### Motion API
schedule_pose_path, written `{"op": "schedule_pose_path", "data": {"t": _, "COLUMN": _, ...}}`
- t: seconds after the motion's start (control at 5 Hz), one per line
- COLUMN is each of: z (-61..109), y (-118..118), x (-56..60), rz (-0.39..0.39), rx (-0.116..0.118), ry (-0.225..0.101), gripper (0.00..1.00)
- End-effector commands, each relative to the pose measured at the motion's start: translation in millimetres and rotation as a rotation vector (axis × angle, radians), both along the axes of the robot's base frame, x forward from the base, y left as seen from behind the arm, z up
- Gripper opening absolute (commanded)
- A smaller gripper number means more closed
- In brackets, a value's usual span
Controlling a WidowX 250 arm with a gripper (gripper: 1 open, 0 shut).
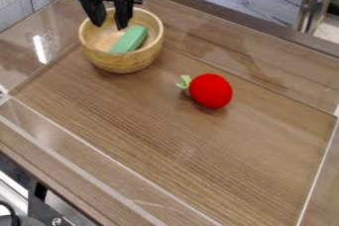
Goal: Move the red fruit to the right
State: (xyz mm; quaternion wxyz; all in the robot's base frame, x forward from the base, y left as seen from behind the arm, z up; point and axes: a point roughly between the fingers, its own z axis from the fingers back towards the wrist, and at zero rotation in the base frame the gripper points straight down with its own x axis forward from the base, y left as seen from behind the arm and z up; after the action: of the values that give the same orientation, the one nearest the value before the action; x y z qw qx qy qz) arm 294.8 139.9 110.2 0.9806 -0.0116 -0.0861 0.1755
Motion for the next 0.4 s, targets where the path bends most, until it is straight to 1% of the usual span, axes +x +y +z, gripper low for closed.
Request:
{"op": "schedule_pose_path", "data": {"t": 0.0, "z": 25.1, "y": 6.6, "x": -8.8, "rz": 0.035, "rx": 0.026, "ry": -0.064, "gripper": 1.00}}
{"op": "schedule_pose_path", "data": {"t": 0.2, "z": 24.4, "y": 10.7, "x": -17.0, "rz": 0.043, "rx": 0.023, "ry": -0.067, "gripper": 1.00}}
